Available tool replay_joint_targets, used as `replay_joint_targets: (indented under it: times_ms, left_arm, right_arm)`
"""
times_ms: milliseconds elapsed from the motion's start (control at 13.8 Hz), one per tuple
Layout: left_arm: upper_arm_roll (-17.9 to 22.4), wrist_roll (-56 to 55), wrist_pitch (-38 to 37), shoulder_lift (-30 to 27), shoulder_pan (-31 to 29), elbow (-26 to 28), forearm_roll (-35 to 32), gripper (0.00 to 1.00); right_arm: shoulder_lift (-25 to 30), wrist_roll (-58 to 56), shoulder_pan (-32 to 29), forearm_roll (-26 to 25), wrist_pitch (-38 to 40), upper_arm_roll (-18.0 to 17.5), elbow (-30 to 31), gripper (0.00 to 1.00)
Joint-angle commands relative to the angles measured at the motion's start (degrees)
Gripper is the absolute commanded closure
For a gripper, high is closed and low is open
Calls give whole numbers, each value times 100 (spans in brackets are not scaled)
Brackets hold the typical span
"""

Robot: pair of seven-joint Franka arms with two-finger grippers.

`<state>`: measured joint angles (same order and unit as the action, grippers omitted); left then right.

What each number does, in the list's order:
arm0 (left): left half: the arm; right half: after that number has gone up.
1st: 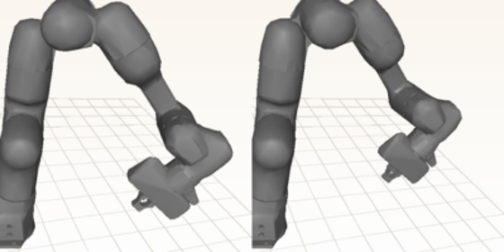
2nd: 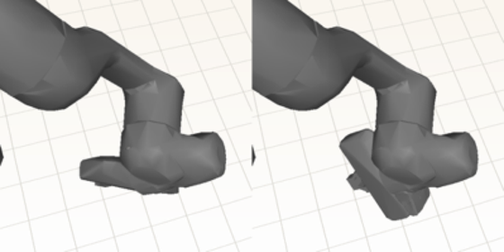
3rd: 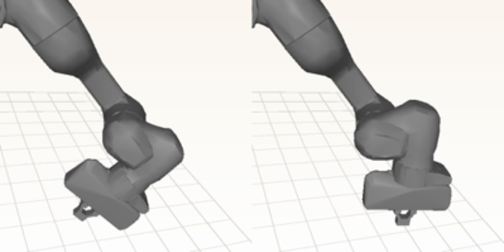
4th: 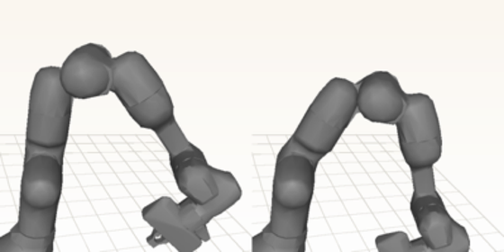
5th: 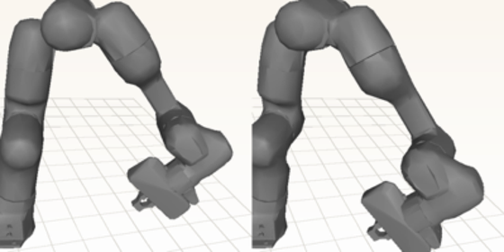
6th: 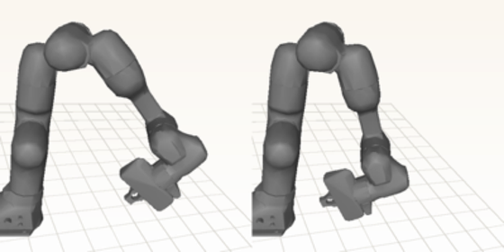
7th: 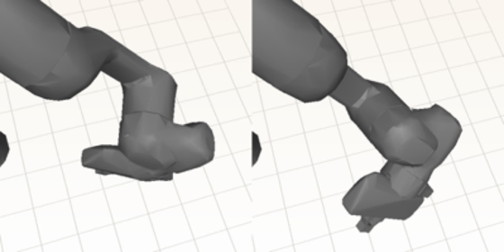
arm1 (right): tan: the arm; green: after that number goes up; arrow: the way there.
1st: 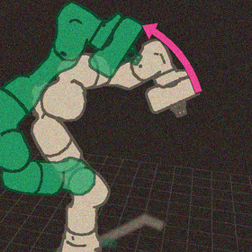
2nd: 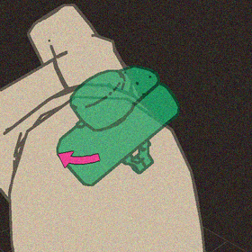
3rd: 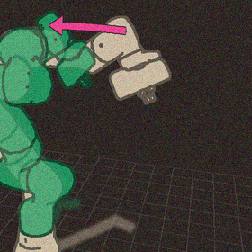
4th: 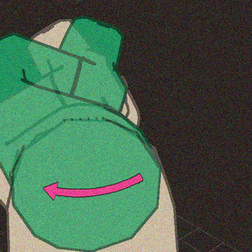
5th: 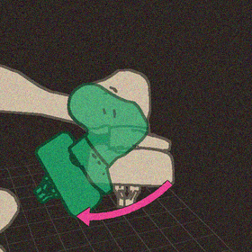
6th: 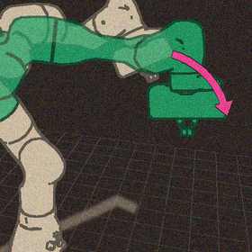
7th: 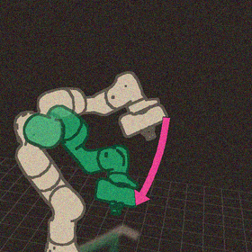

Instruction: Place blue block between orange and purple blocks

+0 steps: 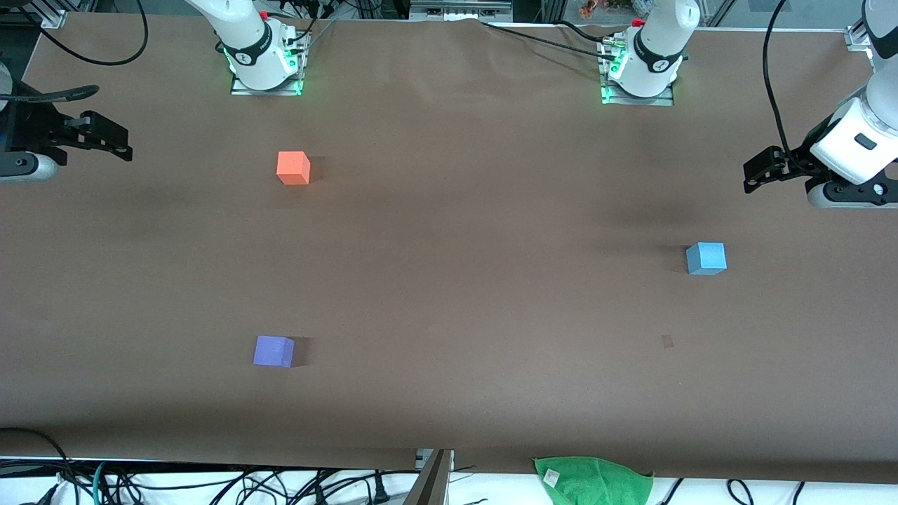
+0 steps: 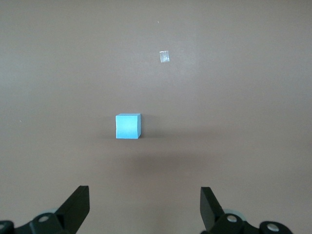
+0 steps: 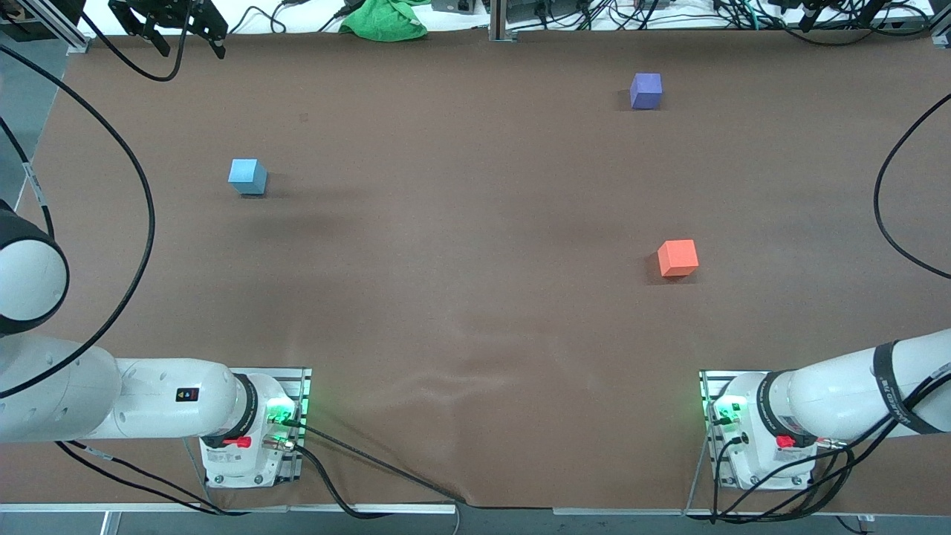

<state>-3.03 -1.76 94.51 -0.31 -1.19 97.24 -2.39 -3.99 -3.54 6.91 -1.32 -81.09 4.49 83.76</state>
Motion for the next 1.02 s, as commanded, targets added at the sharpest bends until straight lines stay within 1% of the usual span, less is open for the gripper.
replay_joint_targets:
  times_ms: [0, 654, 799, 944]
  left_arm:
    - [-5, -36, -56, 49, 14, -127, -113, 0]
    - [-5, -97, -56, 57, 14, -127, -113, 0]
    - [-5, -79, -213, 49, 14, -127, -113, 0]
    - [-5, -79, -214, 49, 14, -127, -113, 0]
  right_arm:
    - [47, -94, -5, -9, -3, -9, -17, 0]
    - [47, -94, -5, -9, 5, -10, -17, 0]
    - [47, -77, -5, -9, 5, -10, -17, 0]
    - [47, -77, -5, -9, 5, -10, -17, 0]
